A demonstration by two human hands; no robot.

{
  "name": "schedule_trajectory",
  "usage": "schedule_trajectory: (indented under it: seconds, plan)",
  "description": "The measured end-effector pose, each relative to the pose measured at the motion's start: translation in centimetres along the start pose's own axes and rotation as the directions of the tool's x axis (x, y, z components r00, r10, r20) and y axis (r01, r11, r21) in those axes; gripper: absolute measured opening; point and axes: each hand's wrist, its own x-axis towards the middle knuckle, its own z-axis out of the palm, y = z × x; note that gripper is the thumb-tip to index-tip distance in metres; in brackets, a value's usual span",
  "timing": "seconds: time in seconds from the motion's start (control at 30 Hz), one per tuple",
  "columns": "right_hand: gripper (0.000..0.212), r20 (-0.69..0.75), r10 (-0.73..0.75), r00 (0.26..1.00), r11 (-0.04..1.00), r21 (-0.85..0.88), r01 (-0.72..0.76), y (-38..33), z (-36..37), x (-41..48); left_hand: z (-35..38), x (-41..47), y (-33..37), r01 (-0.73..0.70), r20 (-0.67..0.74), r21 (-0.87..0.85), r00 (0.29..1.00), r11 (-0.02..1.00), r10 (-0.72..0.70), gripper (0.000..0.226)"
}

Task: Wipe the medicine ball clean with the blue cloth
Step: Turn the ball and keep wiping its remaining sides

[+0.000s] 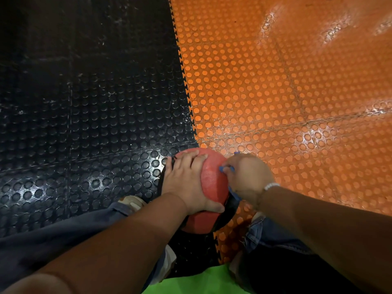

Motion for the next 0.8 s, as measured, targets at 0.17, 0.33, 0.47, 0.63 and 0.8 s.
schedule_trajectory:
  seconds: [0.17,0.33,0.47,0.63,0.8]
  plan:
    - [0.021,0.044,0.077,0.996,0.997,0.022,-0.078,0.4,-0.3,3.1,0.3,0.0,-0.1,-0.028,0.011,0.050,1.000,0.998,0.027,0.135]
    - [0.021,-0.010,-0.257,0.966,0.950,-0.184,0.251,-0.6,-0.1,0.3,0.0,-0.3,-0.4,-0.023,0.017,0.055,1.000,0.998,0.022,0.134]
    - [0.019,0.067,0.017,0.998,0.983,-0.181,-0.004,-0.4,-1.5,3.6,0.2,-0.2,0.4,-0.037,0.019,0.045,0.999,0.998,0.036,0.134]
    - [0.025,0.032,-0.148,0.988,0.936,-0.319,0.151,-3.0,-1.3,1.2,0.4,0.0,0.5,-0.024,0.024,0.080,0.999,0.997,0.022,0.136]
    - [0.024,0.042,-0.288,0.957,0.937,-0.195,0.291,-1.8,-1.2,-0.5,-0.3,0.8,0.6,-0.009,0.032,0.012,0.999,1.000,0.009,0.135]
